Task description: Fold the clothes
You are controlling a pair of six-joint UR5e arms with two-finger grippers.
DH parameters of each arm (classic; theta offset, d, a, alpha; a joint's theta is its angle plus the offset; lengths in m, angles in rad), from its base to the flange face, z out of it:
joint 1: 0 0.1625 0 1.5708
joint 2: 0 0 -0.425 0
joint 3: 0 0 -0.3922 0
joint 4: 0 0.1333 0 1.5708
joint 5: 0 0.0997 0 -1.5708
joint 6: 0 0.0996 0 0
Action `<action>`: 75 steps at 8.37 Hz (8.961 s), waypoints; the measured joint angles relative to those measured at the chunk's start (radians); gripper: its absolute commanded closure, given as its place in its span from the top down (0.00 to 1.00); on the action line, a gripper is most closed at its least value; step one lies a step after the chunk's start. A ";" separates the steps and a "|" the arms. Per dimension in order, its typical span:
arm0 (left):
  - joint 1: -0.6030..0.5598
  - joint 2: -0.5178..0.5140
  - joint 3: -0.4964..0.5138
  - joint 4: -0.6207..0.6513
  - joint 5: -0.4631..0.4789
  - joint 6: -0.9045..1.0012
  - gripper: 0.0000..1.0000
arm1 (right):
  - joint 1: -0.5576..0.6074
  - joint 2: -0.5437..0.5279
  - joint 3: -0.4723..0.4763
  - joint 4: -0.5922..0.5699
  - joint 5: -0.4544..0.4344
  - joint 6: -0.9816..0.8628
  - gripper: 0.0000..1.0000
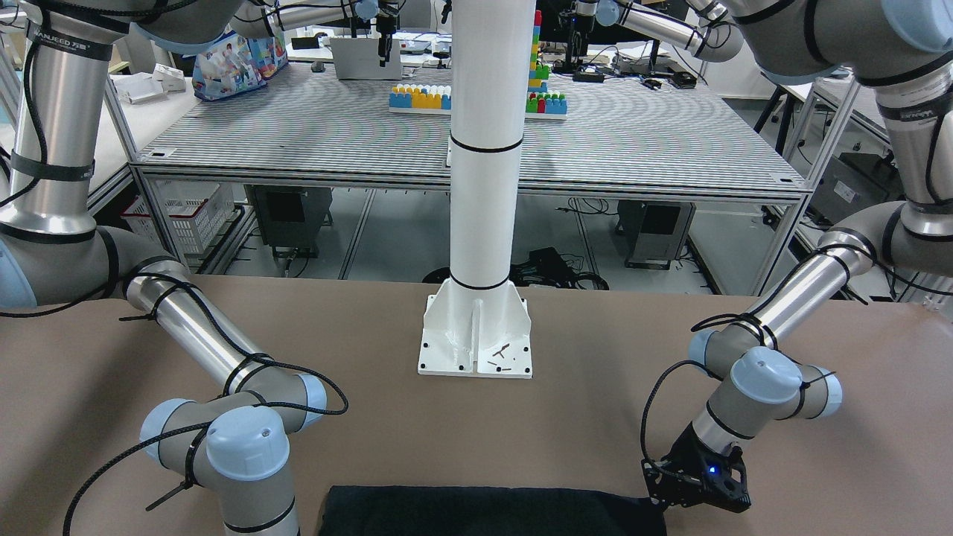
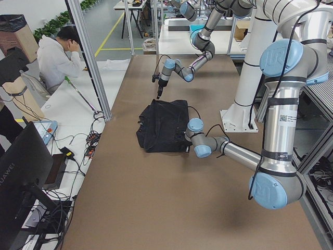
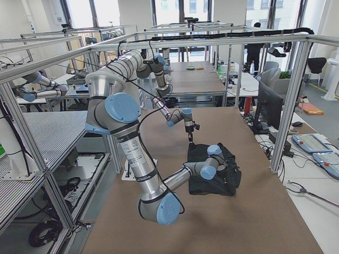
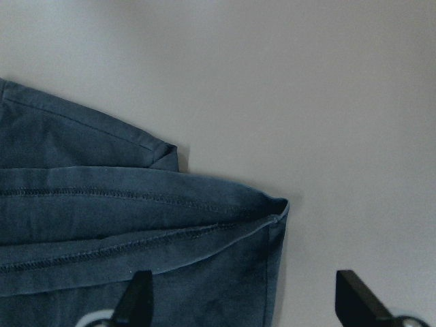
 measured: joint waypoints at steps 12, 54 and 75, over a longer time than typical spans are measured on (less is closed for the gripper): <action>-0.333 -0.909 1.151 0.008 0.122 0.291 0.28 | 0.000 0.001 -0.004 0.000 -0.001 -0.002 0.94; -0.392 -0.614 0.782 -0.002 0.042 0.494 1.00 | -0.431 -0.288 0.357 0.083 -0.354 0.581 0.94; -0.361 -0.594 0.755 -0.002 0.044 0.474 1.00 | -0.468 0.061 0.250 -0.487 -0.366 -0.078 0.43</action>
